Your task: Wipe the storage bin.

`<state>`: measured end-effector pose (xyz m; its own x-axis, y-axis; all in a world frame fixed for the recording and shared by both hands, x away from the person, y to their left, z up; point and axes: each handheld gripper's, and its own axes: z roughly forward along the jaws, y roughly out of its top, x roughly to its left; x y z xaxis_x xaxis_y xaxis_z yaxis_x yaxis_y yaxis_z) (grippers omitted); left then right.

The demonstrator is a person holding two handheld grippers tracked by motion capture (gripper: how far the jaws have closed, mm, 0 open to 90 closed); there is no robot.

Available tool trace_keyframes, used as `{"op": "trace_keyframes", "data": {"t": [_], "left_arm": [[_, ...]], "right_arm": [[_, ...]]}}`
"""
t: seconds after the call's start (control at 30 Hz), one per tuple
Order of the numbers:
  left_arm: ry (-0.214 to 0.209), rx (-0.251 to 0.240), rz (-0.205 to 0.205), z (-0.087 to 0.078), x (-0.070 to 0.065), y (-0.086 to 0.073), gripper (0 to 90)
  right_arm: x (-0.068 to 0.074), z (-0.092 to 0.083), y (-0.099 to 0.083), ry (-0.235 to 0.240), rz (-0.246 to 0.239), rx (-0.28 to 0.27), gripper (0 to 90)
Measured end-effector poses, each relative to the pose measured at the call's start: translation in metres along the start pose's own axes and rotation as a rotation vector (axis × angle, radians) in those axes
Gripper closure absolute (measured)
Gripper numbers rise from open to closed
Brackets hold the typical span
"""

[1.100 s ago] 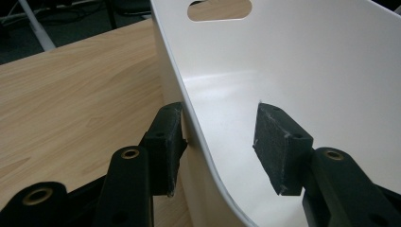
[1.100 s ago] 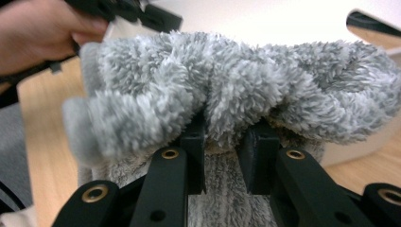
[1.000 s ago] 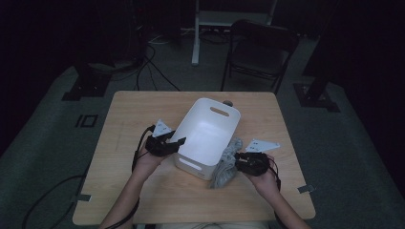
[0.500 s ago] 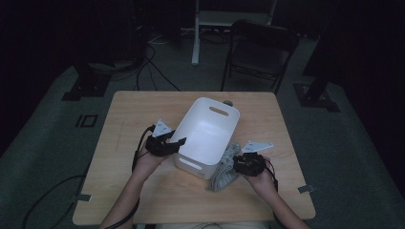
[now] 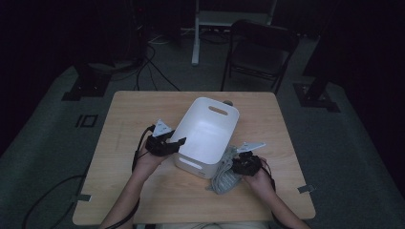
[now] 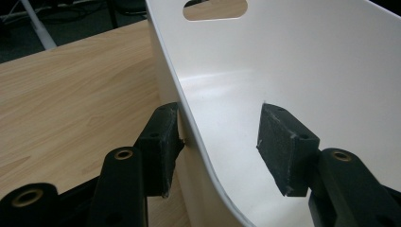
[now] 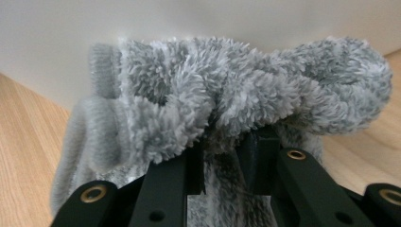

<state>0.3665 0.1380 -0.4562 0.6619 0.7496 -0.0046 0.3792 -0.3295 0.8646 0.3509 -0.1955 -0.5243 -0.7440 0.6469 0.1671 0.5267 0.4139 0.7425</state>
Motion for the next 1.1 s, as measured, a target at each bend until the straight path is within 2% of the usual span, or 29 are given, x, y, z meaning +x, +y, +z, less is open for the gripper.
{"op": "trace_keyframes", "data": {"t": [0.17,0.2,0.23,0.27,0.3,0.33,0.37,0.4,0.43,0.47,0.53,0.57,0.6,0.7,0.93,1.1], "left_arm": [[-0.001,-0.001,0.001,0.0,0.0,0.0,48.9],[0.0,-0.001,0.001,0.0,0.0,0.0,48.9],[0.0,-0.001,0.001,0.0,0.0,0.0,48.8],[0.001,0.0,0.0,0.0,0.0,0.0,48.8],[0.001,0.0,0.0,0.0,0.0,0.0,48.9],[0.001,0.002,0.0,0.0,0.0,0.0,48.8],[0.001,0.001,0.0,0.0,0.0,0.0,48.8],[0.0,0.001,0.001,0.0,0.0,0.0,48.8],[0.0,0.001,0.001,0.0,0.0,0.0,48.8],[-0.002,0.0,-0.001,0.001,0.0,0.0,48.8],[-0.002,0.0,-0.002,0.001,0.0,0.001,48.8],[-0.002,0.0,-0.002,0.001,0.0,0.001,48.8],[-0.001,0.001,-0.004,0.001,0.0,0.001,48.9],[0.002,0.005,-0.002,0.001,-0.001,0.001,49.1],[0.007,0.004,-0.003,0.001,-0.001,0.001,48.9],[0.007,0.005,-0.003,0.001,-0.001,0.001,48.8]], "right_arm": [[0.003,-0.011,0.004,-0.007,-0.015,-0.042,74.0],[0.005,-0.028,0.01,-0.014,-0.015,-0.123,74.3],[0.005,-0.028,0.01,-0.014,-0.015,-0.123,74.3],[0.006,-0.04,0.014,-0.021,-0.026,-0.183,74.3],[0.006,-0.04,0.014,-0.021,-0.026,-0.183,74.3],[0.007,-0.05,0.017,-0.027,-0.035,-0.241,74.3],[0.007,-0.05,0.017,-0.027,-0.035,-0.241,74.3],[0.007,-0.059,0.019,-0.021,-0.031,-0.298,74.3],[0.007,-0.059,0.019,-0.021,-0.031,-0.298,74.3],[0.008,-0.066,0.021,-0.023,-0.039,-0.346,74.3],[0.01,-0.065,0.024,-0.023,-0.043,-0.364,74.3],[0.01,-0.065,0.024,-0.023,-0.043,-0.364,74.3],[0.013,-0.059,0.026,-0.048,-0.065,-0.337,74.3],[0.015,-0.051,0.025,-0.064,-0.069,-0.311,74.3],[0.005,-0.032,0.016,-0.083,-0.04,-0.244,74.1],[-0.001,-0.024,0.012,-0.077,-0.017,-0.211,74.0]]}}
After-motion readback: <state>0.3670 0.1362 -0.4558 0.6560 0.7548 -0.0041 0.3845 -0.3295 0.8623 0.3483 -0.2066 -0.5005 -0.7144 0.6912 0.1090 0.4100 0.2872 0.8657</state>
